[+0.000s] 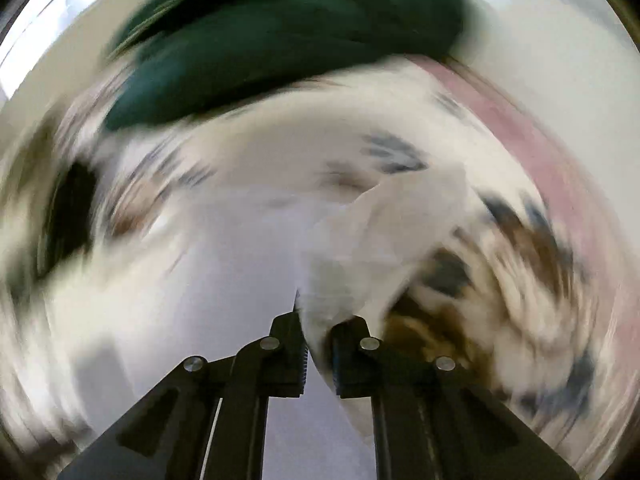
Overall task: Fold small clothes
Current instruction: 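Lower both tools toward the white T-shirt's sides near the sleeves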
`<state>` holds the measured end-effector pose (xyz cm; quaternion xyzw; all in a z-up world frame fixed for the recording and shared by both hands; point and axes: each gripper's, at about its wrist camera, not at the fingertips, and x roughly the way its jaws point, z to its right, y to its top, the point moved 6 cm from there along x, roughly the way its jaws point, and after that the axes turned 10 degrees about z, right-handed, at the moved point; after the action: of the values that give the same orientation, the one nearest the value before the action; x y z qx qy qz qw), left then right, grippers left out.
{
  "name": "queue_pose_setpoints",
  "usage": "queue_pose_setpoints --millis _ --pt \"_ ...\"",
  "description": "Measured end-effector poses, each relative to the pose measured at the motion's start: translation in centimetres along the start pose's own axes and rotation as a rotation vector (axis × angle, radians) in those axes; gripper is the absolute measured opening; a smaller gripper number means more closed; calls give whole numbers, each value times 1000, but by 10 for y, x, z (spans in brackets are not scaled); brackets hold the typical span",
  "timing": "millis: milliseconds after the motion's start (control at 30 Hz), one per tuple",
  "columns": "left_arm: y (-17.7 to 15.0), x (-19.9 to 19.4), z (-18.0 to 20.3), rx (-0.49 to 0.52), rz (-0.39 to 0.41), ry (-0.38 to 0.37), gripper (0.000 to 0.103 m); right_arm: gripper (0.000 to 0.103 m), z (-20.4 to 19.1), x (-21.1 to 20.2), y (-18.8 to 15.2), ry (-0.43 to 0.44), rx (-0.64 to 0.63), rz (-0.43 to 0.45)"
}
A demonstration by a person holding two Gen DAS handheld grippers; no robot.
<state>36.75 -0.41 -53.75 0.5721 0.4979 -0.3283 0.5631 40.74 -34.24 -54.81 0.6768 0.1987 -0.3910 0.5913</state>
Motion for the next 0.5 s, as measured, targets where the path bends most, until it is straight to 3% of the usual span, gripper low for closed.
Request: queue_pose_setpoints --millis 33,133,200,267,367,500 --pt "-3 1 -10 -3 -1 6 103 9 -34 -3 -10 25 -156 13" --pt "-16 8 -36 -10 -11 30 103 9 -90 -6 -47 73 -432 4" --pt "-22 13 -46 -9 -18 40 103 9 -106 -4 -67 98 -511 -38" --pt "-22 19 -50 -10 -22 43 103 22 -122 -2 -95 126 -604 -139" --pt "-17 19 -50 -15 -19 47 103 38 -118 -25 -111 195 -595 -183" --pt "-25 10 -66 -63 -21 56 103 52 -96 -54 -99 223 -457 -175"
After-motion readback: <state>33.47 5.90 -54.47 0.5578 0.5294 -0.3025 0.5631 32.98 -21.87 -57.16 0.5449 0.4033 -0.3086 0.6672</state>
